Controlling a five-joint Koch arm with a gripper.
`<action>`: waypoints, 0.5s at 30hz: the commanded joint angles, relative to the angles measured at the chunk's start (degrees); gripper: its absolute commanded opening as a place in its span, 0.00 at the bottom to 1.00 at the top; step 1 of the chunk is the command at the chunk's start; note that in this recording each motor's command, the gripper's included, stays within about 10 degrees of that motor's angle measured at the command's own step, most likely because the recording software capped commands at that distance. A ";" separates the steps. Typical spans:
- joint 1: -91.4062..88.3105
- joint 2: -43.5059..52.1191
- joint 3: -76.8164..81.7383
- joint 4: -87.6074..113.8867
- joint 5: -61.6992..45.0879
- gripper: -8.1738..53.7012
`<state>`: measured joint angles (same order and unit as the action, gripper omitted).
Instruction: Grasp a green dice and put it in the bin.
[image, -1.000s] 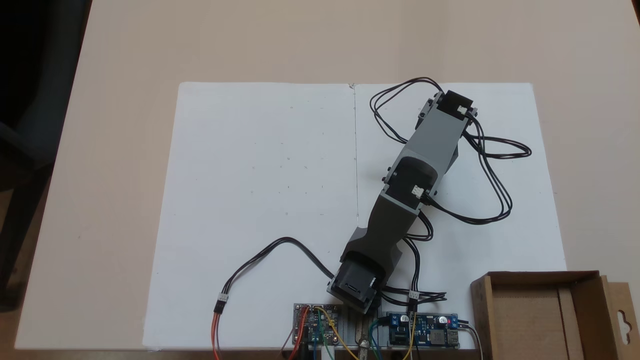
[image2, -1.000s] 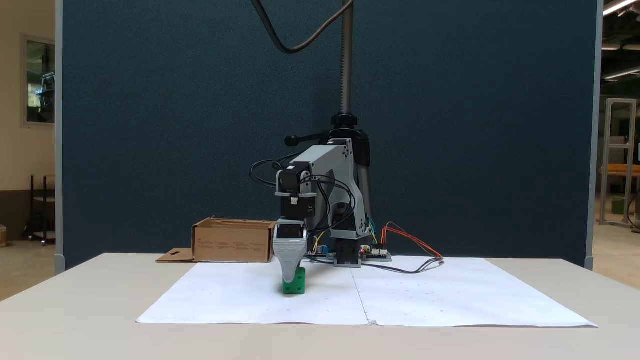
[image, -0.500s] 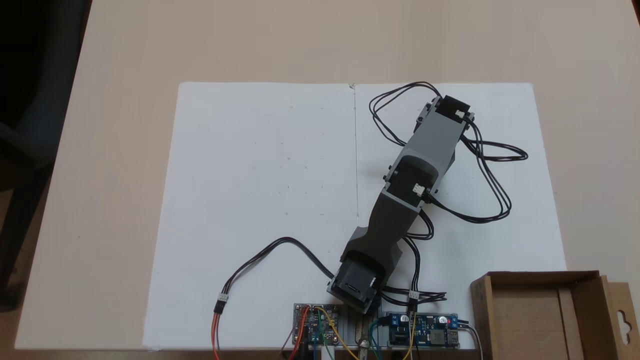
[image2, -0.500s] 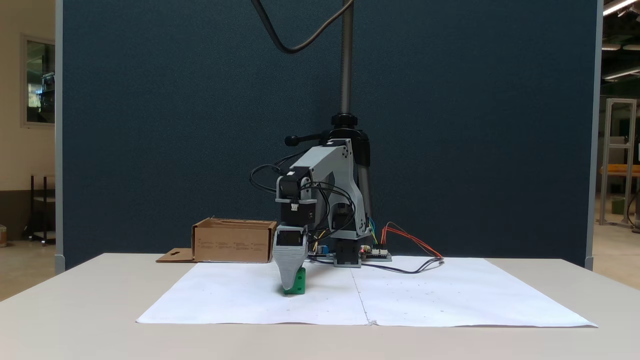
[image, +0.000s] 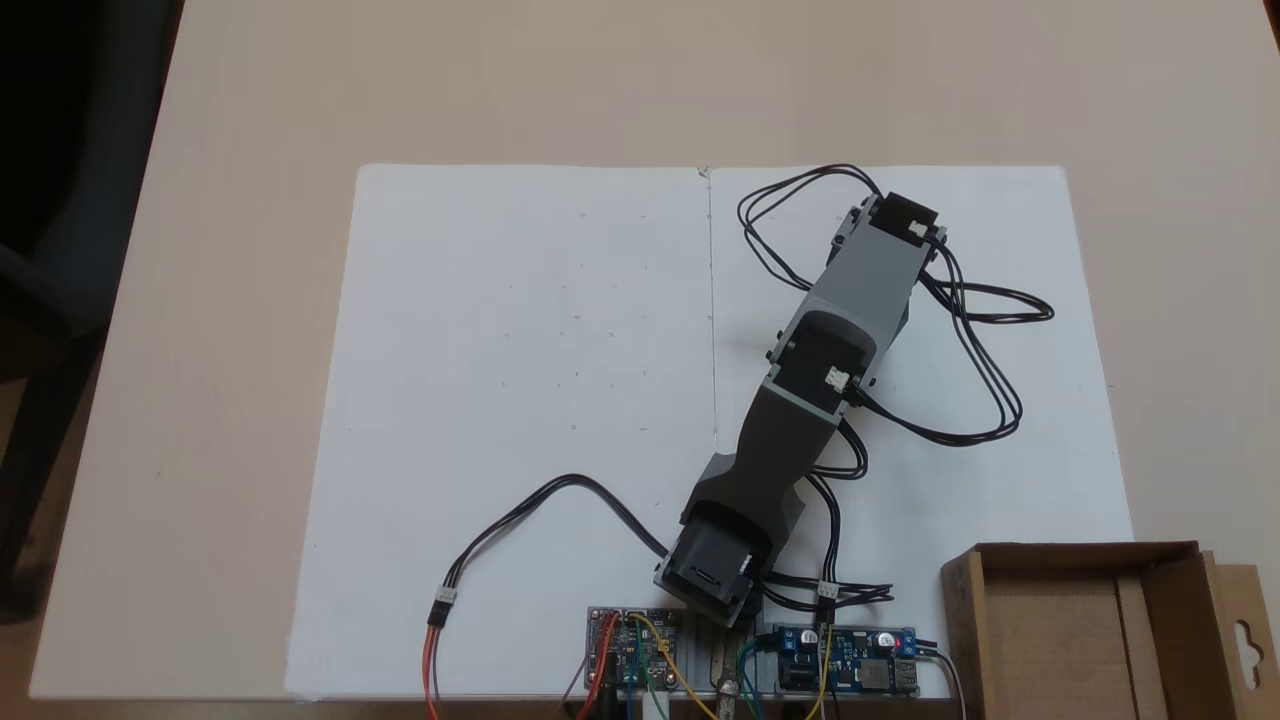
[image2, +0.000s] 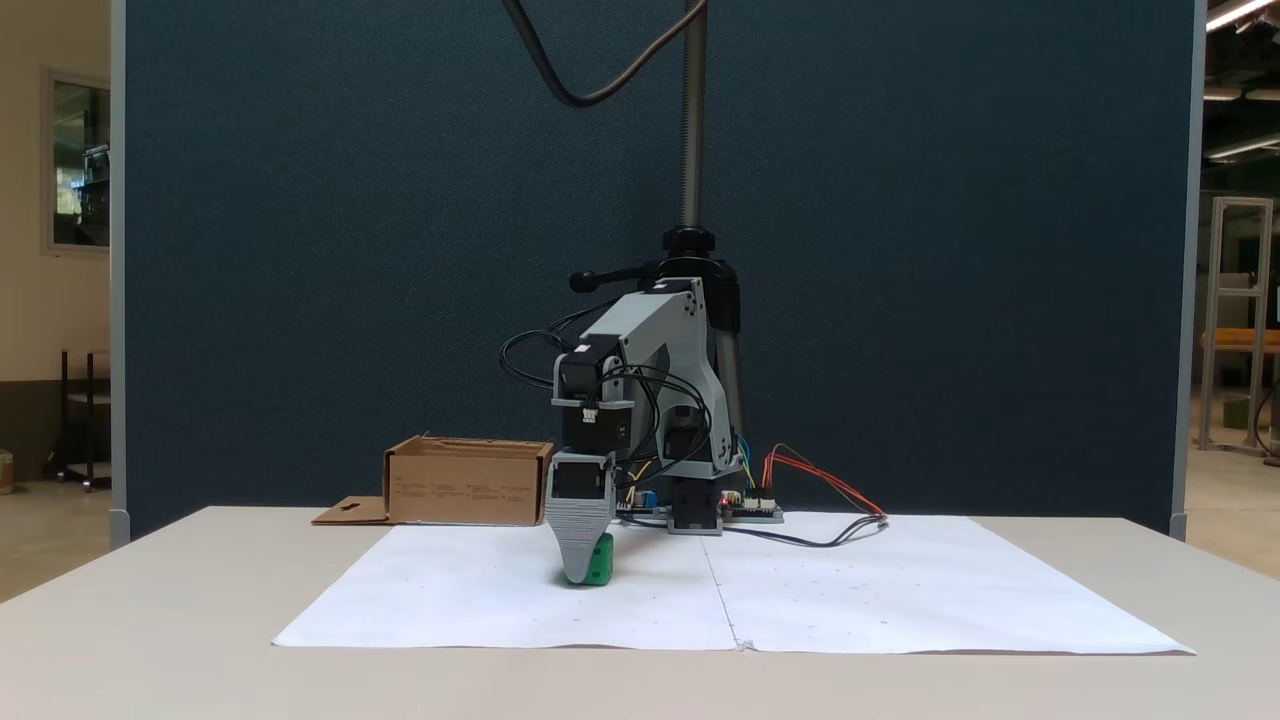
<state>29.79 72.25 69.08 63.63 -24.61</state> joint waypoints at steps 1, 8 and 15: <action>0.26 1.32 -0.44 -0.79 4.04 0.32; 0.70 1.67 -6.94 3.43 8.00 0.32; 2.11 1.67 -32.96 22.06 9.58 0.32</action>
<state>31.11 72.25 40.69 82.62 -18.72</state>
